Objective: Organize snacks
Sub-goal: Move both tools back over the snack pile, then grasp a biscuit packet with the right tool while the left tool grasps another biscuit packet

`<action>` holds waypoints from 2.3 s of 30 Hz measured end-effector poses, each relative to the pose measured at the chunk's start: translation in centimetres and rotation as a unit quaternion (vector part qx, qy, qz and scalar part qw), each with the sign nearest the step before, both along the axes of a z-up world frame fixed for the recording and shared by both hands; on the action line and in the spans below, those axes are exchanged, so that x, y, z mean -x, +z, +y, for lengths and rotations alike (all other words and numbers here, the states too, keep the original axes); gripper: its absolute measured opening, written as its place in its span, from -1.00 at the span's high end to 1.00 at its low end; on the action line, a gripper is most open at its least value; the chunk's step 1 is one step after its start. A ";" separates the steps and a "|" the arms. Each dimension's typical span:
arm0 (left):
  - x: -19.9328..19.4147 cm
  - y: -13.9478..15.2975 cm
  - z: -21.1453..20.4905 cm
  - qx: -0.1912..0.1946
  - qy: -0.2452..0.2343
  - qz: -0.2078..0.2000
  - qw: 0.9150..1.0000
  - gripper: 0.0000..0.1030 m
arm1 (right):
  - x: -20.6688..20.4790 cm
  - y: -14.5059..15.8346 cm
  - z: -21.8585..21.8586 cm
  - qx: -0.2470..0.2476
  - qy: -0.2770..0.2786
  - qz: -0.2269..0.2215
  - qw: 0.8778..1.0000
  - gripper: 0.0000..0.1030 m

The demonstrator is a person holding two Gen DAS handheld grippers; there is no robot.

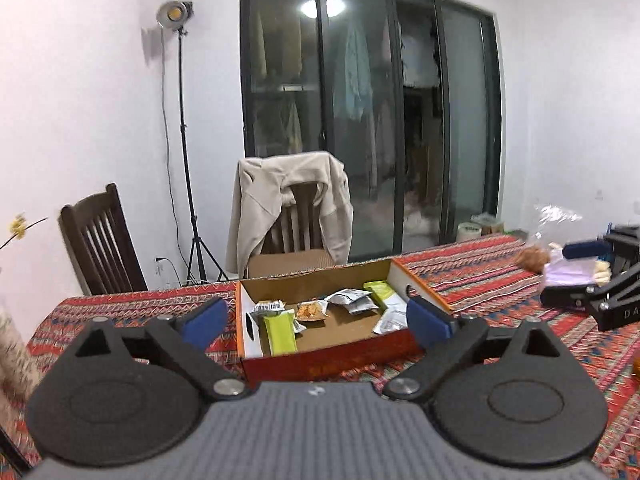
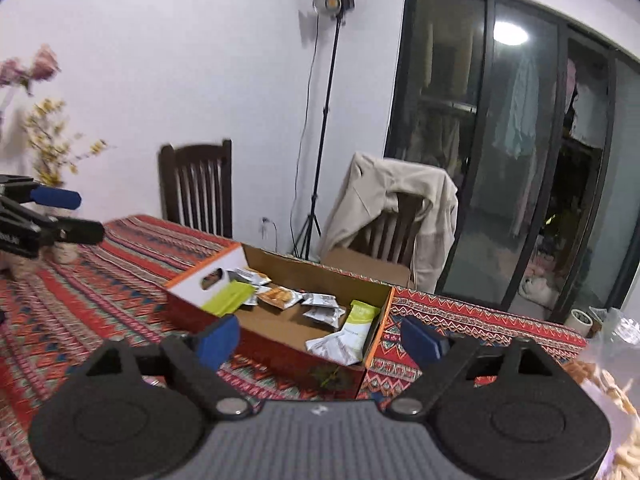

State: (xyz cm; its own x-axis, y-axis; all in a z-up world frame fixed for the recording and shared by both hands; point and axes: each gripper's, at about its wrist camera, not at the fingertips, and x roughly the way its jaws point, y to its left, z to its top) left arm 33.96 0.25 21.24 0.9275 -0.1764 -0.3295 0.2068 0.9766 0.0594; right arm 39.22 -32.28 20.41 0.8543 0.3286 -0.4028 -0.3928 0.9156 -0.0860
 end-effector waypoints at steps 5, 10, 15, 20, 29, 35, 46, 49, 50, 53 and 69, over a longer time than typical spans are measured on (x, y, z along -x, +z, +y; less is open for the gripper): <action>6.5 -2.6 0.8 0.016 0.020 -0.019 0.999 -0.96 | 6.8 -1.6 -1.7 -0.021 0.020 -0.013 0.999 -0.78; 11.0 -6.7 1.4 0.032 0.046 -0.016 0.998 -0.96 | 12.4 -4.0 -2.7 -0.042 0.035 -0.029 0.998 -0.82; 14.0 -11.6 0.9 0.024 0.044 -0.006 0.999 -1.00 | 16.1 -7.6 -2.6 -0.038 0.028 -0.040 0.998 -1.00; 15.2 -15.4 0.3 0.016 0.056 -0.003 0.998 -1.00 | 17.3 -12.7 -2.2 -0.053 0.011 -0.016 0.998 -1.00; 13.5 -18.9 1.2 0.024 0.085 0.051 0.995 -1.00 | 17.0 -18.6 -0.5 -0.007 -0.047 -0.005 0.999 -1.00; 12.2 -19.5 1.0 0.023 0.079 0.074 0.994 -1.00 | 16.4 -19.5 -1.1 -0.036 -0.052 0.004 0.998 -1.00; 5.9 -15.0 -0.6 0.080 -0.012 0.080 0.994 -0.99 | 14.9 -17.1 -0.8 -0.040 -0.049 -0.014 0.998 -1.00; 3.5 -13.8 -0.5 0.095 -0.012 0.079 0.992 -0.99 | 12.6 -15.3 -0.4 -0.027 -0.035 -0.027 0.999 -0.97; 2.7 -13.6 -0.5 0.094 -0.006 0.080 0.992 -0.98 | 11.7 -15.0 -0.1 -0.022 -0.030 -0.028 0.999 -0.88; 0.8 -13.1 0.2 0.094 0.016 0.089 0.991 -0.88 | 8.2 -14.3 1.4 -0.007 -0.001 -0.017 1.000 -0.68; -10.5 -16.2 -5.5 0.048 0.003 0.180 0.983 -0.79 | -2.2 -16.2 7.7 0.106 0.092 0.062 0.988 -0.15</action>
State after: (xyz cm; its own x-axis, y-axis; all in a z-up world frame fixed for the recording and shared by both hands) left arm 44.49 -5.21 5.01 0.7555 -0.2177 -0.6180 0.1925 0.9753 -0.1081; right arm 41.42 -24.62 4.22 0.7272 0.3719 -0.5770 -0.5712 0.7939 -0.2082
